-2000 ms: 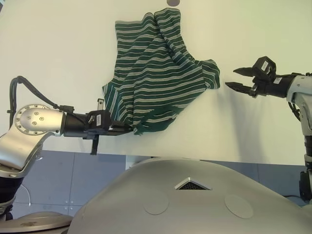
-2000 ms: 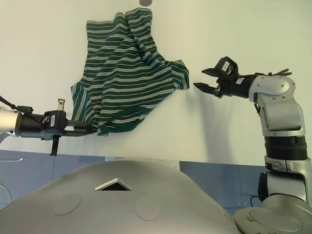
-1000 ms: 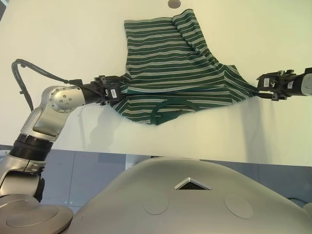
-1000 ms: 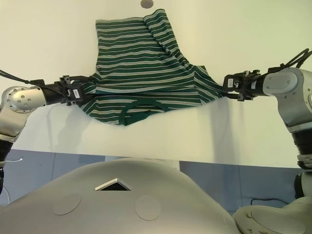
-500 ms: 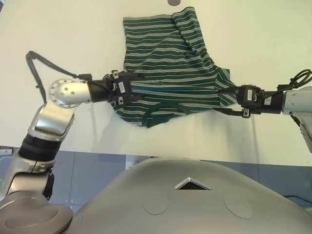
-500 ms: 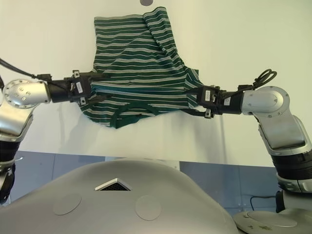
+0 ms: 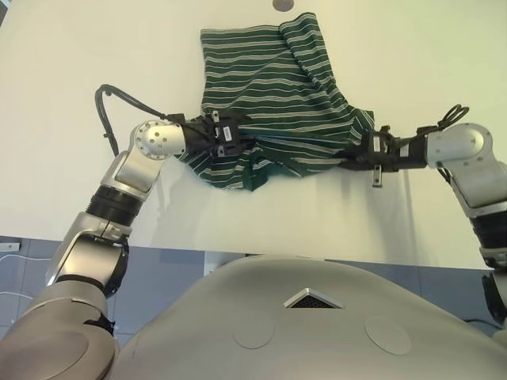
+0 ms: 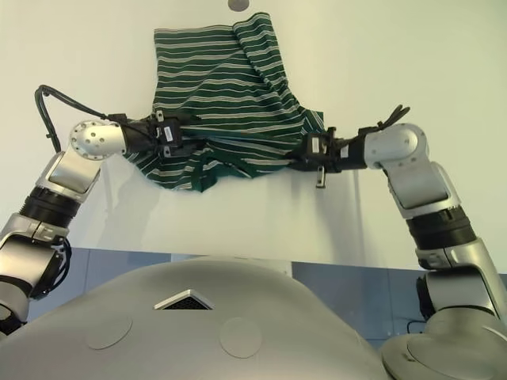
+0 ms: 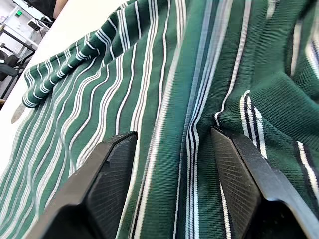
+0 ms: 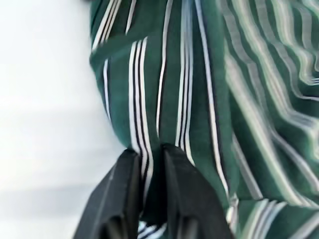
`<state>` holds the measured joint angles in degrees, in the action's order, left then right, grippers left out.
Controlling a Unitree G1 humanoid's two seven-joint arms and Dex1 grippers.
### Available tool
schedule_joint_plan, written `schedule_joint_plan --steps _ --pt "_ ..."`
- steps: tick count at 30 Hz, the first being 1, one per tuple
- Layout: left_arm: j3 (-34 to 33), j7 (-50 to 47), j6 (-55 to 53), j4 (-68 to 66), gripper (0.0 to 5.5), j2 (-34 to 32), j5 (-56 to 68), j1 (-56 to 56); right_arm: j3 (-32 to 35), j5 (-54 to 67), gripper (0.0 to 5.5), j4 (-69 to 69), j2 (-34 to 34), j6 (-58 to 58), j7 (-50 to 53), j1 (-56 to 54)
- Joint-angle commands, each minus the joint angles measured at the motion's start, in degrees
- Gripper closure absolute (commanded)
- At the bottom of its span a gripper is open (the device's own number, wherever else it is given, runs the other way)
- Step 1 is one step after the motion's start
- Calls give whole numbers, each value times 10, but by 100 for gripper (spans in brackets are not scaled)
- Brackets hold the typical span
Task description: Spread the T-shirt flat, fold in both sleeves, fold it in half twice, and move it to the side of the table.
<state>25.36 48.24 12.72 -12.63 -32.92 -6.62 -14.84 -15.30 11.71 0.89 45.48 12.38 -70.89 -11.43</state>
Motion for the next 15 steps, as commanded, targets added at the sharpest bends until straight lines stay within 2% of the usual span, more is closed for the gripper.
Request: schedule_joint_plan --steps 1,4,6,8,9,13,15 --pt "29 1 1 -38 279 -3 -54 10 15 61 547 106 -32 92 -79 -137" --pt "44 5 25 -38 279 -8 -73 2 -6 29 547 292 -94 111 -82 -232" --pt "52 10 38 -45 279 -11 -84 -5 -6 -24 547 440 -160 49 31 -291" --pt "55 8 47 -60 279 -13 -95 -12 4 -59 501 533 -200 -22 142 -331" --pt "57 4 52 -75 279 -16 -104 -18 8 -73 485 556 -202 -59 170 -341" --pt "59 -33 65 -158 279 -17 -131 -48 6 -98 402 576 -155 -173 73 -341" --pt "59 -48 69 -195 279 -16 -137 -60 -1 -128 361 591 -126 -213 67 -344"
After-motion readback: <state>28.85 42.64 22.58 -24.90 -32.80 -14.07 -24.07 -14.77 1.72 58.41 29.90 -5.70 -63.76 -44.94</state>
